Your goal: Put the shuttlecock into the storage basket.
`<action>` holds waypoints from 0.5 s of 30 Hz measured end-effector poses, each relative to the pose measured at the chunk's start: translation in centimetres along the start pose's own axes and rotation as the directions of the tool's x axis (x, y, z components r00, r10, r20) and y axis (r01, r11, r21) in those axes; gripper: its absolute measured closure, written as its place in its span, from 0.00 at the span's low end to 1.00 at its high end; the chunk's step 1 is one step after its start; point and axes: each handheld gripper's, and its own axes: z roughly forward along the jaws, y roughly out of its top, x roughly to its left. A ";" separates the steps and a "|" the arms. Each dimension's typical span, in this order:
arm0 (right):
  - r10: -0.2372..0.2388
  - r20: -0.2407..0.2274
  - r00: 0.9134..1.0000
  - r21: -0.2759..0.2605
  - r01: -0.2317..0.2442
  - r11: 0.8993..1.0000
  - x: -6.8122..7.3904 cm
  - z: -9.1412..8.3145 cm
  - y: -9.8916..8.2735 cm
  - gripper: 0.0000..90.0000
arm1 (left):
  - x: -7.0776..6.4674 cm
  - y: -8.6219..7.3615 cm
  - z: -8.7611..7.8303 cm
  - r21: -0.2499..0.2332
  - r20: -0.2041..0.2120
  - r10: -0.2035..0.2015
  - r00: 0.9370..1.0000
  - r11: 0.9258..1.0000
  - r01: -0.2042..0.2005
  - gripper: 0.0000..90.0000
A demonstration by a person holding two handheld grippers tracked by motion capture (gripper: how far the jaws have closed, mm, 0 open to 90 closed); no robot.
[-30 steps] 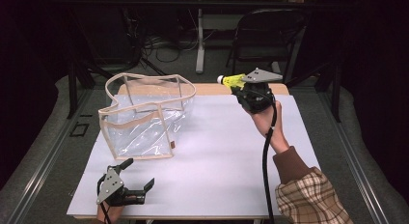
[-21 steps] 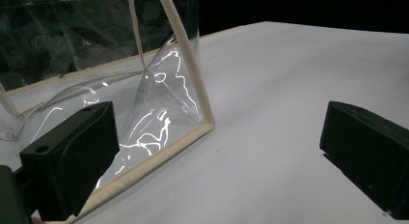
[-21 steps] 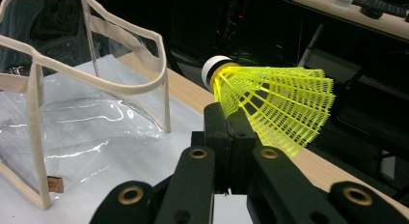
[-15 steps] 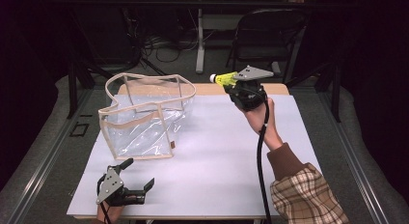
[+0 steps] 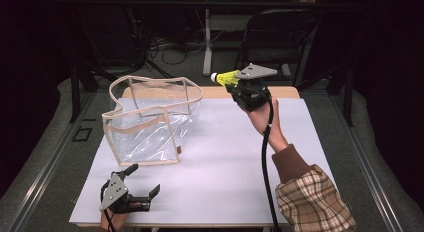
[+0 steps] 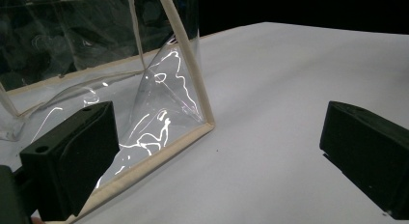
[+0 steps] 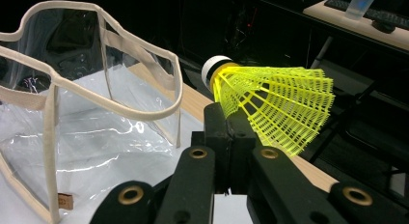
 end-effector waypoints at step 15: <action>-0.017 -0.015 1.000 -0.005 0.017 1.000 0.6 0.4 0.9 1.00 | 0.0 0.0 0.0 -0.003 -0.001 -0.001 1.000 1.000 0.001 0.00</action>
